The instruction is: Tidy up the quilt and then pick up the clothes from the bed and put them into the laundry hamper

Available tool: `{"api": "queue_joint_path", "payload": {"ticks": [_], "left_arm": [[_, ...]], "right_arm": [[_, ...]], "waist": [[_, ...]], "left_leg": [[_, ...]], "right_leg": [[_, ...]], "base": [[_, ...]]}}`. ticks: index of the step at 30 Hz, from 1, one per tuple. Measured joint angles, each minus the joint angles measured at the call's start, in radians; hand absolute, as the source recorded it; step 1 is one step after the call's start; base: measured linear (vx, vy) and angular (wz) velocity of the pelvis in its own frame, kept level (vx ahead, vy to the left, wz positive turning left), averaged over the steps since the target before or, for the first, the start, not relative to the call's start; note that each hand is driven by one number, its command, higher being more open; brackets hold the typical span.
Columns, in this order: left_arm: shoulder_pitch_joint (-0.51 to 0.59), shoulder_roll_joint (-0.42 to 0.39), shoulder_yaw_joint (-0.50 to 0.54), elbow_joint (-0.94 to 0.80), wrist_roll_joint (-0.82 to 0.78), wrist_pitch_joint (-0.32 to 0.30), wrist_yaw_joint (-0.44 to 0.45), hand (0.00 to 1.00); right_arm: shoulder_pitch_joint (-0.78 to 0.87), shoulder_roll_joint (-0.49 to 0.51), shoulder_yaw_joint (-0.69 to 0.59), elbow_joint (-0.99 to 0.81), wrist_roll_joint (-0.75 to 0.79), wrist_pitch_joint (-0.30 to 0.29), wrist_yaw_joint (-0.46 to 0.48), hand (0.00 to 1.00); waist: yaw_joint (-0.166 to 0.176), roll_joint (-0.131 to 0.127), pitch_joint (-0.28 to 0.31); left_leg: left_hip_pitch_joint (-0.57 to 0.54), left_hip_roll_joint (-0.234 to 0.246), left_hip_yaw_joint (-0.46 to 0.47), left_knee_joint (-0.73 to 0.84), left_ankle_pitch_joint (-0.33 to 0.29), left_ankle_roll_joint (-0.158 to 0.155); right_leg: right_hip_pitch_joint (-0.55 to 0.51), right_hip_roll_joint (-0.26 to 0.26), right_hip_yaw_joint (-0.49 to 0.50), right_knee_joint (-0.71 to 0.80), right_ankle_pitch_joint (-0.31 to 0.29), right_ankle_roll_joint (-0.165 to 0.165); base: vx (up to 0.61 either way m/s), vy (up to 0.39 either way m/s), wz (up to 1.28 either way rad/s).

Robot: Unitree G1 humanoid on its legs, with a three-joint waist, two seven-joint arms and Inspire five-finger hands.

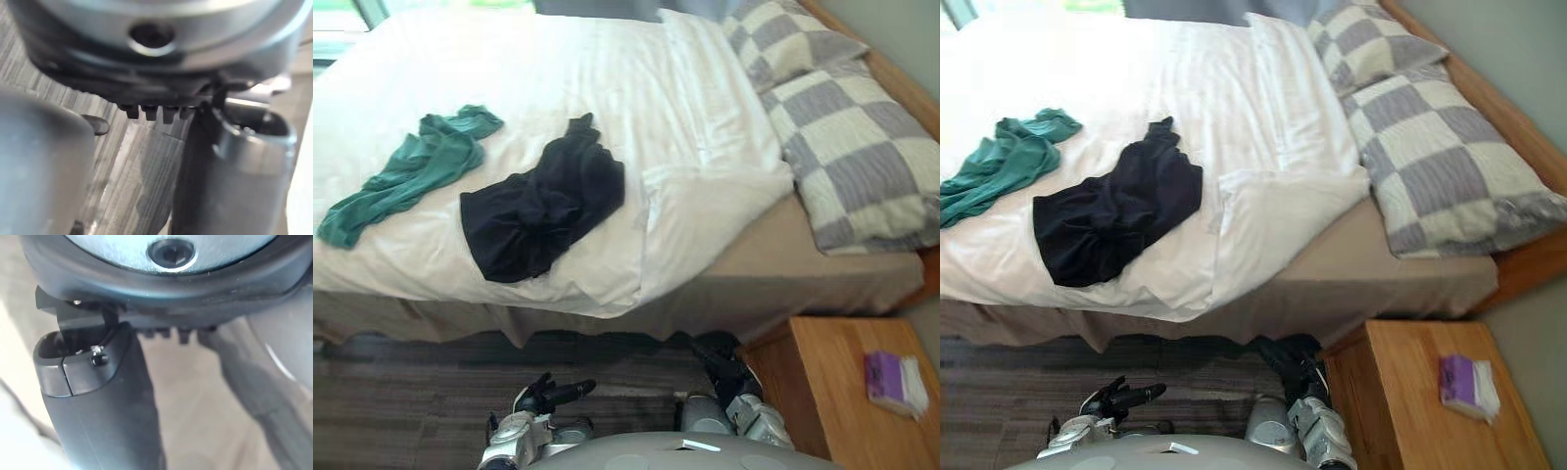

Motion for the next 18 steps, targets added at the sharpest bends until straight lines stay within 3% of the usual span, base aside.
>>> {"api": "queue_joint_path", "payload": {"ticks": [1, 4, 7, 12, 15, 18], "left_arm": [[0.004, -0.011, 0.058, 0.000, 0.010, 0.002, 0.003, 1.00], [0.012, -0.051, 0.074, 0.003, 0.029, 0.004, 0.003, 1.00], [0.012, -0.067, 0.076, 0.020, 0.031, 0.003, 0.005, 1.00], [0.018, -0.076, 0.124, 0.020, 0.035, 0.000, 0.006, 1.00], [0.032, -0.067, 0.167, 0.014, 0.038, -0.002, 0.006, 1.00], [0.065, -0.059, 0.189, -0.022, 0.038, -0.003, 0.000, 1.00]], "right_arm": [[0.010, 0.018, -0.002, 0.011, 0.012, 0.005, -0.021, 1.00], [0.009, -0.003, -0.023, 0.012, 0.042, 0.019, -0.040, 1.00], [0.037, -0.017, -0.062, 0.022, 0.108, 0.030, -0.077, 1.00], [0.119, 0.008, -0.160, 0.037, 0.223, 0.042, -0.177, 1.00], [0.159, 0.043, -0.228, 0.038, 0.246, 0.017, -0.244, 1.00], [0.204, 0.050, -0.300, -0.085, 0.264, -0.012, -0.340, 1.00]], "waist": [[0.012, -0.030, -0.025], [0.007, 0.031, -0.044], [-0.002, 0.059, -0.046], [-0.003, 0.049, -0.060], [-0.003, 0.026, -0.063], [-0.025, 0.016, -0.065]], "left_leg": [[0.020, -0.003, 0.008, -0.004, -0.024, -0.038], [0.026, 0.052, 0.119, 0.002, -0.033, -0.071], [0.077, 0.102, 0.193, -0.011, -0.033, -0.105], [0.097, 0.116, 0.264, -0.033, -0.029, -0.112], [0.097, 0.117, 0.296, -0.040, -0.029, -0.112], [0.093, 0.116, 0.315, -0.041, -0.033, -0.117]], "right_leg": [[0.034, -0.021, -0.005, -0.105, 0.082, 0.008], [0.074, 0.033, -0.007, -0.198, 0.071, -0.006], [0.130, 0.084, -0.009, -0.235, 0.066, -0.014], [0.162, 0.109, 0.005, -0.321, 0.087, -0.038], [0.162, 0.117, 0.027, -0.358, 0.112, -0.041], [0.163, 0.116, 0.034, -0.379, 0.123, -0.041]], "base": [[0.19, -0.327, 0.13], [0.17, -0.218, -0.20], [0.17, -0.162, -0.16], [0.04, -0.040, -0.16], [-0.03, 0.013, -0.25], [-0.04, 0.010, -0.15]]}}
